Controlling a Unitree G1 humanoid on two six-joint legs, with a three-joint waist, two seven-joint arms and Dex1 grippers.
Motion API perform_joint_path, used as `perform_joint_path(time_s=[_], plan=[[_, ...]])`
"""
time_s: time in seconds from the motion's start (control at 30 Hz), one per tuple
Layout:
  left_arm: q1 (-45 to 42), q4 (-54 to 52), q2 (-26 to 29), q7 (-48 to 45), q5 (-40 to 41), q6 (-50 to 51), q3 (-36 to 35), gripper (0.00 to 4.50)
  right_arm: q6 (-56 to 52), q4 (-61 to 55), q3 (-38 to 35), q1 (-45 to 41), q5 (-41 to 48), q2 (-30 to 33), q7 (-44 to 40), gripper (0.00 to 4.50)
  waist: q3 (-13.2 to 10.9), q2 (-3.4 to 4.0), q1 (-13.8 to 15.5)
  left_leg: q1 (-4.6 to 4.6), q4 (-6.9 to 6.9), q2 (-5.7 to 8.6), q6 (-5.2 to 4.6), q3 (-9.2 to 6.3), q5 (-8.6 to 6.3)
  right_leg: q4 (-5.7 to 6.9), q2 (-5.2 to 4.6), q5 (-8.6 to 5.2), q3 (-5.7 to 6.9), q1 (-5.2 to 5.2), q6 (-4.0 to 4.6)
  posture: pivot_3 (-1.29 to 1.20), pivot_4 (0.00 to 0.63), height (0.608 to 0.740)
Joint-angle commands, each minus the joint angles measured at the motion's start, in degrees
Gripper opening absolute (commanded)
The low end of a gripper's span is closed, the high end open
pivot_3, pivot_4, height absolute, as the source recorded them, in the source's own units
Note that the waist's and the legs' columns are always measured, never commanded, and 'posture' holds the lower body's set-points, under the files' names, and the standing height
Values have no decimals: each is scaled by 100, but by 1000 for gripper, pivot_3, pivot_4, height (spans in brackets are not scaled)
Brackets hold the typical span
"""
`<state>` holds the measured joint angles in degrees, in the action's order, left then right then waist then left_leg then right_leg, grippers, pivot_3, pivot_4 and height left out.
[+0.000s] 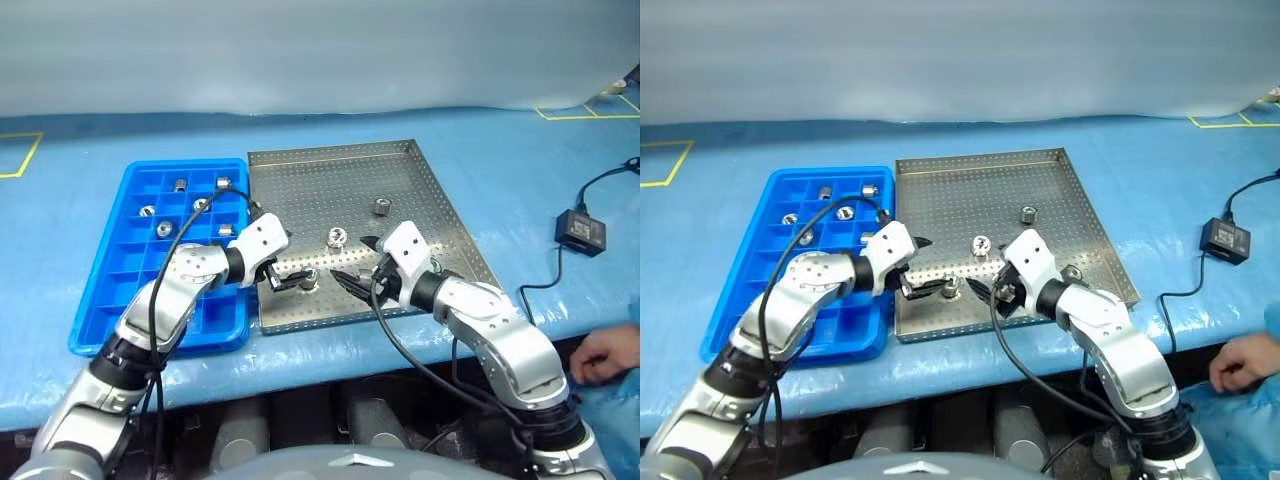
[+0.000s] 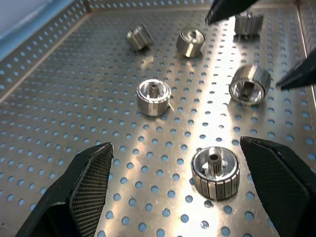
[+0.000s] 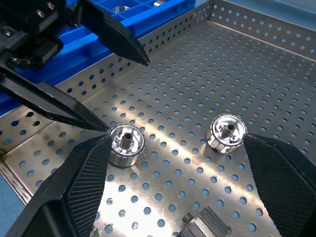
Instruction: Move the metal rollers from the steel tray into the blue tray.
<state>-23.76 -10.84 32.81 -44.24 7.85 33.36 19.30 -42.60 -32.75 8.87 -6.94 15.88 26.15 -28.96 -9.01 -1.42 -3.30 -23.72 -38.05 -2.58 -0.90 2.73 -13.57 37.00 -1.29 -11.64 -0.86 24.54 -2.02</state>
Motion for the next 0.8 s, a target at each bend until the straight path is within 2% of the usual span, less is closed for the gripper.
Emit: perform_joint_path(time_s=[0.03, 0.43, 0.53, 0.63, 0.7, 0.8], plan=[[-277, 255, -171, -251, 70, 84, 82, 4486, 130, -305, -136, 109, 10, -52, 140, 4471, 0, 0, -52, -1, -1, 0, -1, 0, 0, -1, -1, 1, 0, 0, -1, -200, 150, 740], [-505, 924, -368, -420, -401, 211, 562, 4486, 145, -300, -294, 193, -4, -93, 443, 4471, 1, 0, -282, 4, -2, -1, -3, -7, -1, 5, 0, 3, -11, 2, -6, -224, 150, 740], [-518, 935, -389, -394, -481, 264, 576, 3919, 140, -254, -289, 156, -10, -96, 457, 4500, 0, 0, -296, 4, -3, 0, -3, -8, -1, 5, -1, 4, -14, 2, -8, -214, 150, 740], [-522, 877, -367, -447, -531, 280, 600, 2972, 145, -155, -259, 97, -38, -110, 472, 4500, 1, 0, -300, 5, -3, 0, -3, -8, -1, 6, 0, 4, -15, 3, -8, -208, 150, 740], [-503, 828, -361, -490, -523, 248, 562, 2972, 137, -60, -216, 41, -97, -114, 504, 4500, 1, 0, -300, 6, -3, 0, -3, -8, -1, 6, 0, 5, -16, 2, -9, -208, 150, 740], [-436, 711, -380, -617, -311, 224, 394, 2383, 133, 33, -185, -33, -147, -152, 543, 4500, 1, 0, -294, 6, -3, 0, -3, -7, -1, 6, -1, 5, -17, 3, -9, -196, 150, 740]])
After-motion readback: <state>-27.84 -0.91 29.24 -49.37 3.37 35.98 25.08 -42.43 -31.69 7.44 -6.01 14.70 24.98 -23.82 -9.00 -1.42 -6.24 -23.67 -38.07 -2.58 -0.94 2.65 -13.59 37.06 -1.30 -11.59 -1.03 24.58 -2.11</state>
